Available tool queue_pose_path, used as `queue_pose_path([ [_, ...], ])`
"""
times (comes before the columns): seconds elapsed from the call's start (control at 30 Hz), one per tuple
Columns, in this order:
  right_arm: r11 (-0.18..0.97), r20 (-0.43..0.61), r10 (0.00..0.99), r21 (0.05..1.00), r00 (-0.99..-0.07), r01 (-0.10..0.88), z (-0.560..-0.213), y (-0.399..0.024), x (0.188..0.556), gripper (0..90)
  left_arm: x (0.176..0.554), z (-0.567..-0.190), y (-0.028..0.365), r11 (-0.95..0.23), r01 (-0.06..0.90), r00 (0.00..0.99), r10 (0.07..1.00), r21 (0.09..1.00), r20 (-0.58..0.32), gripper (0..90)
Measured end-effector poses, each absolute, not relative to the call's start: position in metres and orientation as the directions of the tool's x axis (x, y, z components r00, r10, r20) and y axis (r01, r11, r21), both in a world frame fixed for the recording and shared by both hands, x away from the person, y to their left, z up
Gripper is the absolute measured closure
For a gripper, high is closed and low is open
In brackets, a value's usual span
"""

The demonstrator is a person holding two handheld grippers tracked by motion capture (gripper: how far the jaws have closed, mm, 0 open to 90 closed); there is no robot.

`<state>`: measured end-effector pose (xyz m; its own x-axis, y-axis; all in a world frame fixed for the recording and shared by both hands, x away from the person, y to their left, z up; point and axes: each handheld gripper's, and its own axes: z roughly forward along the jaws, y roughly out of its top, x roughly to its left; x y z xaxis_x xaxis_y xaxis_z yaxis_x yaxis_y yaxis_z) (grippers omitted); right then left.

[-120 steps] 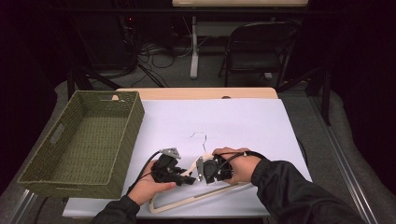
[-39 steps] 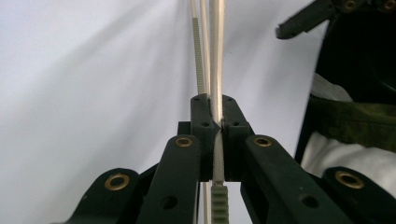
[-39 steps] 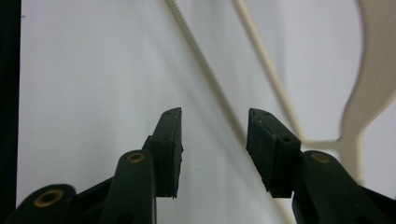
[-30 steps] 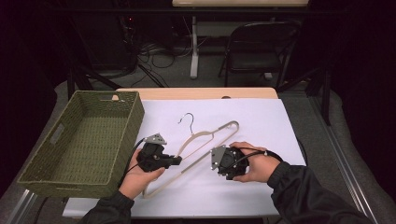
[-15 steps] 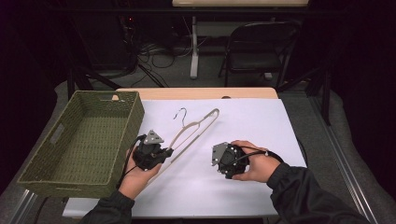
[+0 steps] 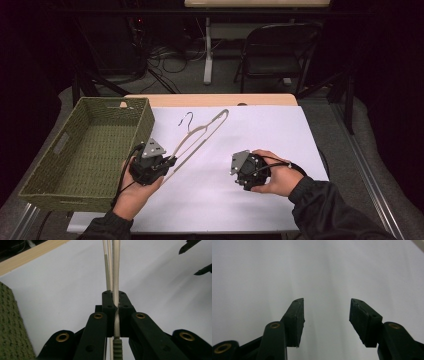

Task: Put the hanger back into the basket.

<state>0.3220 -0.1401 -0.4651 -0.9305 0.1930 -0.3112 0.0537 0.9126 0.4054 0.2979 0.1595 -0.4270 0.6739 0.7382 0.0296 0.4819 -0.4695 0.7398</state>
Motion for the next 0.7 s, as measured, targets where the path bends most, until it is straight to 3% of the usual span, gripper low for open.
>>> queue_pose_path([
  [0.17, 0.912, -0.315, 0.201, 0.406, -0.928, 0.059, -0.465, -0.144, 0.323, 45.6, 0.288, -0.404, 0.169, -0.459, 0.470, 0.699, 0.715, 0.754, 0.000, 87.0],
  [0.37, 0.911, -0.311, 0.209, 0.407, -0.927, 0.069, -0.466, -0.146, 0.323, 45.6, 0.282, -0.381, 0.179, -0.464, 0.445, 0.693, 0.720, 0.766, 0.034, 87.1],
  [0.7, 0.910, -0.303, 0.218, 0.407, -0.928, 0.081, -0.470, -0.146, 0.325, 45.6, 0.289, -0.368, 0.197, -0.456, 0.446, 0.685, 0.728, 0.770, 0.034, 87.1],
])
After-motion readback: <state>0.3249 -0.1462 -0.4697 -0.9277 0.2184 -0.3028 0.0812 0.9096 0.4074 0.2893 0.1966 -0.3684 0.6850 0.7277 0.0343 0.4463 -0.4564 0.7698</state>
